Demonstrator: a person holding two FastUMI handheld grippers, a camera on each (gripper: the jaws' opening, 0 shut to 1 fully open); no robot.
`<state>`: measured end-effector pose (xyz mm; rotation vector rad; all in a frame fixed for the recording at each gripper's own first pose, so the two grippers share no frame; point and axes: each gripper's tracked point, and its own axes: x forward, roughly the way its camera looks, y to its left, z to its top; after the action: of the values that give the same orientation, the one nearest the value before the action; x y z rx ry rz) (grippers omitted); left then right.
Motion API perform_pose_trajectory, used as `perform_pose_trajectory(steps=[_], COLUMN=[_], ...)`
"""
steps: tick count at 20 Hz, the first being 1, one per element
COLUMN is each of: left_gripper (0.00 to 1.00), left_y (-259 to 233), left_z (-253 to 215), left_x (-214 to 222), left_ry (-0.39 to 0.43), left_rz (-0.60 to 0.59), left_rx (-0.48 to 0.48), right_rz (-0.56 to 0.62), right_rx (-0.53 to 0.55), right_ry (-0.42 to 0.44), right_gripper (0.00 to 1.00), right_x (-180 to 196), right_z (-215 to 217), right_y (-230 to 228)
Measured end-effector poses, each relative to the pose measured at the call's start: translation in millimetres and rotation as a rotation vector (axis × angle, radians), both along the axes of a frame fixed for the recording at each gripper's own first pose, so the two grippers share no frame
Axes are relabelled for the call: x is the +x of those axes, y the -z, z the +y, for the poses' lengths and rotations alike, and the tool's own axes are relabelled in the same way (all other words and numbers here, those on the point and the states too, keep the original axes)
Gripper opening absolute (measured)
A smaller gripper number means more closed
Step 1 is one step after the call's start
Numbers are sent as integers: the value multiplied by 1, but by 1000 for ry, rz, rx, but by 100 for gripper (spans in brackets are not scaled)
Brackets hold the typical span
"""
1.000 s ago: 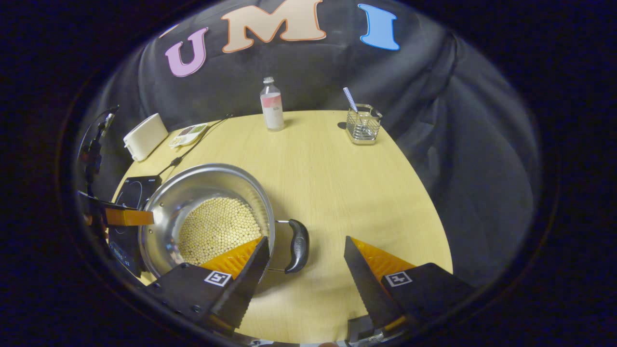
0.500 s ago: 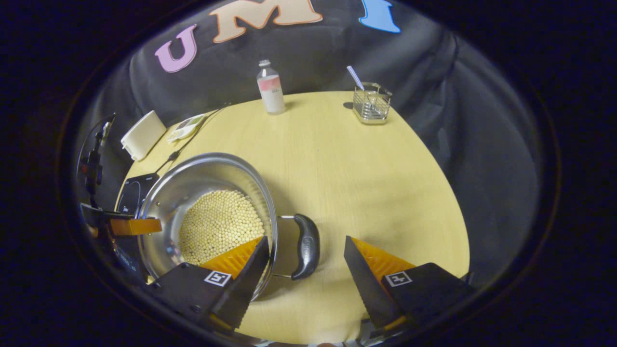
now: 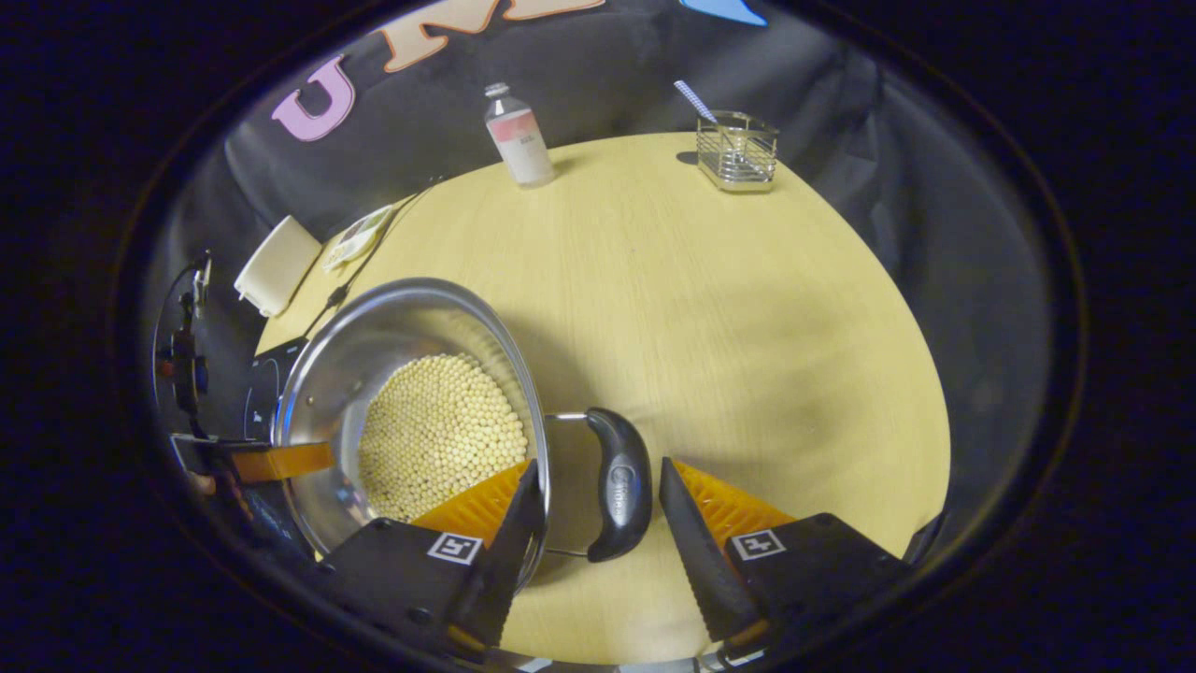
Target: First push the handle of the pot to place it horizontally, then grasp the pot with both hands and set it on the induction cooktop.
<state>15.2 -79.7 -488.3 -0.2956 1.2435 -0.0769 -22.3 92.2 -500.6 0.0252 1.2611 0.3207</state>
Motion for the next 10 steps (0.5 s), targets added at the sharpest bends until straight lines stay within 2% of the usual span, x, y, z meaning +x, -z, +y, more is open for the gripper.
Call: perform_pose_trajectory(steps=[1, 2, 6, 8, 9, 10], left_gripper=[70, 67, 58, 56, 58, 58], left_y=[-1, 0, -1, 0, -1, -2], left_z=[0, 0, -2, -2, -2, -2], left_x=[0, 0, 0, -1, -1, 0], left_ry=[-3, -7, -40, -27, -28, -26], left_rz=[-3, -5, -6, -9, -12, -20], left_rx=[-6, -21, -54, -52, -54, -51], right_rz=[5, 6, 21, 14, 12, 8], right_rx=[-11, -11, -14, -25, -27, -27], right_ry=[15, 16, 31, 21, 26, 29], right_gripper=[75, 61, 51, 50, 50, 55], right_x=[0, 2, -2, -3, -3, -2], right_z=[0, 1, 2, 1, 1, 2], right_y=[-4, -4, -10, -8, -8, -9])
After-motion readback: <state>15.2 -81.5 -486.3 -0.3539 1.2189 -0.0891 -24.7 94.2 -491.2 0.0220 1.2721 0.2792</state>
